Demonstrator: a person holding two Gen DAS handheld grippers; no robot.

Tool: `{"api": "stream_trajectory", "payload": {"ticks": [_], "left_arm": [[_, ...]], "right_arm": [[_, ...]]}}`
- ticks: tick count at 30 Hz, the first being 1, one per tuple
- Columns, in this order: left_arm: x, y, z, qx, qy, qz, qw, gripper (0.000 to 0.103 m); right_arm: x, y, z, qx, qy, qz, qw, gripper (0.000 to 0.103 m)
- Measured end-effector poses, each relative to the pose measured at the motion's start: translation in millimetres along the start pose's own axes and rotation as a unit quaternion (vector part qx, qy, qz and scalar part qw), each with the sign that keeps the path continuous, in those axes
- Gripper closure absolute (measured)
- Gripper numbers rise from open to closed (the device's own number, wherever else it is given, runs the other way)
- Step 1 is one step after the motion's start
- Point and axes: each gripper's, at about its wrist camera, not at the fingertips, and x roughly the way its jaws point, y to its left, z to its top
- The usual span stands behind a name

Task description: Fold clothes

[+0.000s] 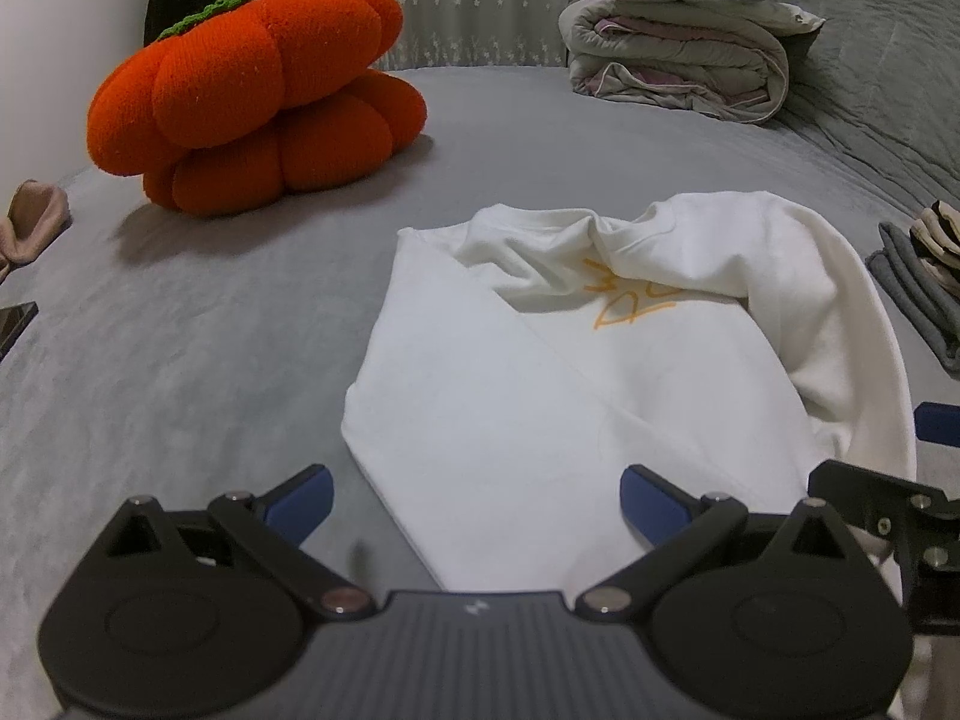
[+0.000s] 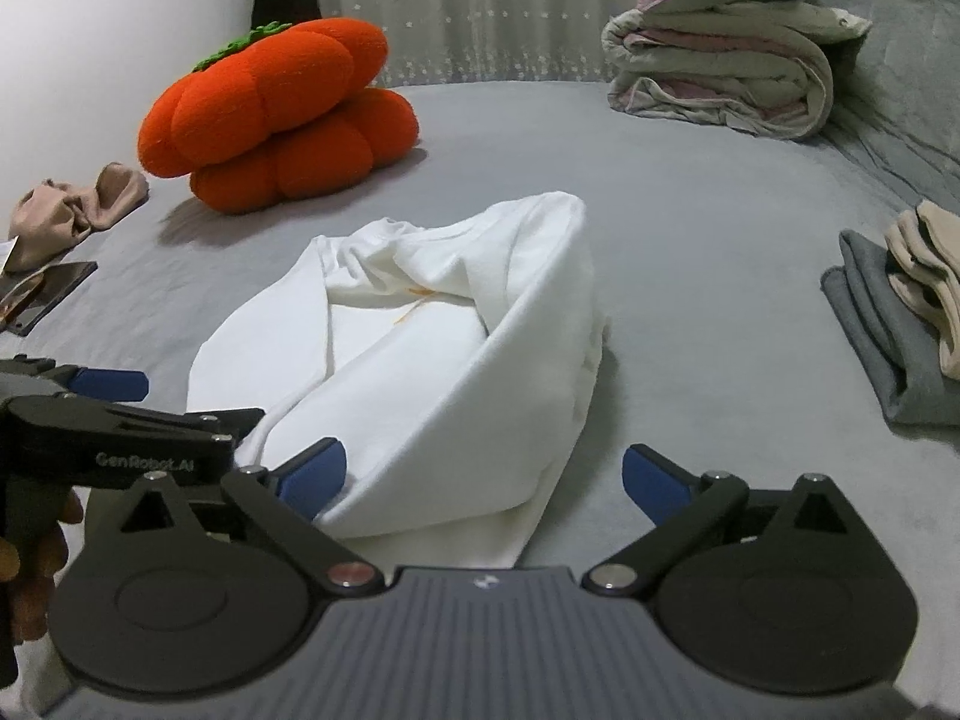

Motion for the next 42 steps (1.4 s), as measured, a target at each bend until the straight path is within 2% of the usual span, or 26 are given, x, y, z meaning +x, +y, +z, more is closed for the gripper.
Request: {"api": "stream_trajectory", "payload": {"ticks": [2, 5, 7, 10, 11, 12, 13, 14, 15, 16, 17, 18, 20, 21, 24, 27, 29, 31, 33, 39, 41, 42], "left_arm": [[1, 0, 0, -0.001, 0.001, -0.001, 1.0000, 0.001], [2, 1, 0, -0.001, 0.001, -0.003, 1.0000, 0.001], [3, 1, 0, 0.001, -0.001, -0.003, 1.0000, 0.001], [4, 2, 0, -0.002, 0.001, -0.006, 1.0000, 0.003], [4, 2, 0, -0.003, 0.000, -0.010, 0.9999, 0.007], [3, 3, 0, -0.003, 0.000, -0.013, 0.9999, 0.013], [3, 3, 0, -0.001, 0.000, -0.015, 0.9999, 0.018], [3, 2, 0, 0.002, -0.001, -0.017, 0.9998, 0.029], [5, 2, -1, 0.005, 0.002, -0.022, 0.9997, 0.046], [6, 3, -1, 0.007, 0.005, -0.026, 0.9996, 0.056], [8, 4, -1, 0.004, 0.012, -0.037, 0.9992, 0.076], [9, 6, -2, 0.001, 0.019, -0.047, 0.9987, 0.091], [9, 8, -1, -0.001, 0.021, -0.060, 0.9980, 0.102], [9, 8, 0, -0.001, 0.020, -0.062, 0.9979, 0.103], [0, 18, 6, -0.011, 0.005, -0.056, 0.9983, 0.103], [-10, 36, 15, -0.033, -0.013, -0.052, 0.9980, 0.103], [-10, 44, 17, -0.039, -0.011, -0.056, 0.9976, 0.102], [-9, 42, 15, -0.039, -0.004, -0.065, 0.9971, 0.089], [-7, 40, 12, -0.040, 0.004, -0.074, 0.9965, 0.038], [-11, 24, 12, -0.023, -0.001, -0.100, 0.9947, 0.012], [-7, 17, 13, -0.022, 0.009, -0.116, 0.9930, 0.011], [-4, 13, 14, -0.020, 0.009, -0.112, 0.9935, 0.010]], "right_arm": [[0, 1, -1, -0.003, -0.001, 0.006, 1.000, 0.011], [0, 2, -1, -0.001, 0.000, 0.018, 1.000, 0.028], [0, 1, 0, 0.003, 0.000, 0.026, 1.000, 0.044], [0, 1, 0, 0.009, -0.001, 0.038, 0.999, 0.053], [-1, 0, 1, 0.012, -0.002, 0.040, 0.999, 0.056], [-2, -1, 2, 0.015, -0.005, 0.041, 0.999, 0.065], [-4, -2, 3, 0.018, -0.009, 0.039, 0.999, 0.078], [-6, -3, 4, 0.019, -0.012, 0.035, 0.999, 0.086], [-8, -5, 5, 0.021, -0.016, 0.030, 0.999, 0.093], [-9, -6, 6, 0.021, -0.020, 0.024, 0.999, 0.094], [-10, -8, 6, 0.022, -0.023, 0.020, 0.999, 0.095], [-11, -9, 7, 0.018, -0.026, 0.013, 0.999, 0.096], [-14, -8, 8, 0.006, -0.034, -0.003, 0.999, 0.098], [-16, -8, 9, -0.004, -0.041, -0.015, 0.999, 0.099], [-24, -9, 12, -0.028, -0.069, -0.057, 0.996, 0.099], [-34, -21, 15, -0.014, -0.090, -0.067, 0.994, 0.100], [-37, -26, 16, -0.017, -0.097, -0.080, 0.992, 0.100], [-40, -29, 17, -0.024, -0.103, -0.096, 0.990, 0.100], [-41, -31, 17, -0.034, -0.114, -0.120, 0.986, 0.100], [-50, -27, 16, -0.059, -0.152, -0.151, 0.975, 0.100], [-53, -24, 16, -0.071, -0.166, -0.155, 0.971, 0.100], [-54, -22, 16, -0.078, -0.173, -0.153, 0.970, 0.100]]}}
